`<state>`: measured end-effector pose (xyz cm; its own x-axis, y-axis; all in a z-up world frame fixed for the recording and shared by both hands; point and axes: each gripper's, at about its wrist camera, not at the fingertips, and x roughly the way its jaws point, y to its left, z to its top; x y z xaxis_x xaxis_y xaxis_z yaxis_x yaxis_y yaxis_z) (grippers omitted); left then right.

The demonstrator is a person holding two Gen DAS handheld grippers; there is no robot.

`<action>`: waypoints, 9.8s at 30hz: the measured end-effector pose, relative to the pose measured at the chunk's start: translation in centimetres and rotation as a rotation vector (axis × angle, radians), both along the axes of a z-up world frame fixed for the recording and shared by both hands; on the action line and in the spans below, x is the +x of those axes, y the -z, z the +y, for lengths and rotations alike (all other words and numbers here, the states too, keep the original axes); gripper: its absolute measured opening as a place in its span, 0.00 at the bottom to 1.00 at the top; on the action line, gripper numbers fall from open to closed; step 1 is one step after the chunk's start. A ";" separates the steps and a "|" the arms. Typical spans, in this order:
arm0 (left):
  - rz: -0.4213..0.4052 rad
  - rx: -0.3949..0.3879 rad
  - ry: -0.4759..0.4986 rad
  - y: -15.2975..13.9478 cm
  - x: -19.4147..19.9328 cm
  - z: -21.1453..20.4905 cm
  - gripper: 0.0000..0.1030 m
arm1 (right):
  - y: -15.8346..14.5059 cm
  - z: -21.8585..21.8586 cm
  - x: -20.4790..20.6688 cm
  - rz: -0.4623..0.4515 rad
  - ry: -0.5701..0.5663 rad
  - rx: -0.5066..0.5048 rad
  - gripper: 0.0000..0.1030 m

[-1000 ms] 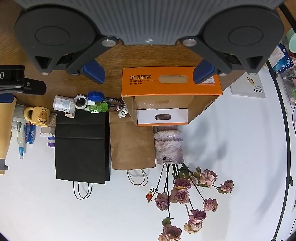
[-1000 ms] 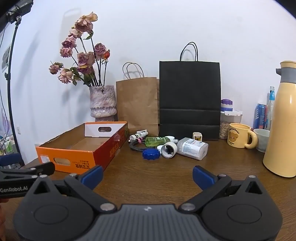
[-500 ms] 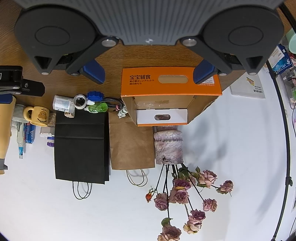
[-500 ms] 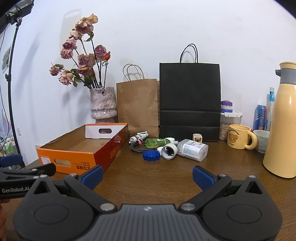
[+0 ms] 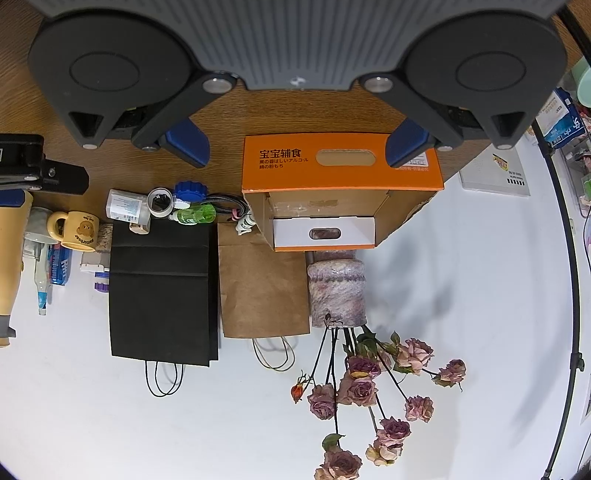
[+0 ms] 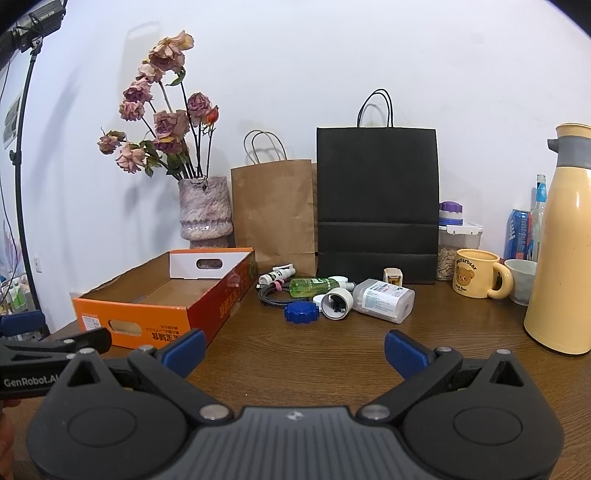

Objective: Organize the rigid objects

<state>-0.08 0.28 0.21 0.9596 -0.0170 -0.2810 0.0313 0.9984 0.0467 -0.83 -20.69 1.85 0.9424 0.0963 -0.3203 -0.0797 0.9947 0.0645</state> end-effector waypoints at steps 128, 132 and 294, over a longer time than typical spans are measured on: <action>0.478 -0.133 -0.310 0.8 30.4 15.1 0.16 | 6.0 -6.8 31.2 0.324 0.487 0.006 1.00; 0.477 -0.129 -0.307 0.8 30.4 15.1 0.16 | 6.7 -7.9 31.3 0.357 0.475 0.090 0.93; 0.446 -0.087 -0.291 0.6 30.2 14.7 0.16 | -1.1 9.5 32.8 0.054 -0.162 0.007 0.45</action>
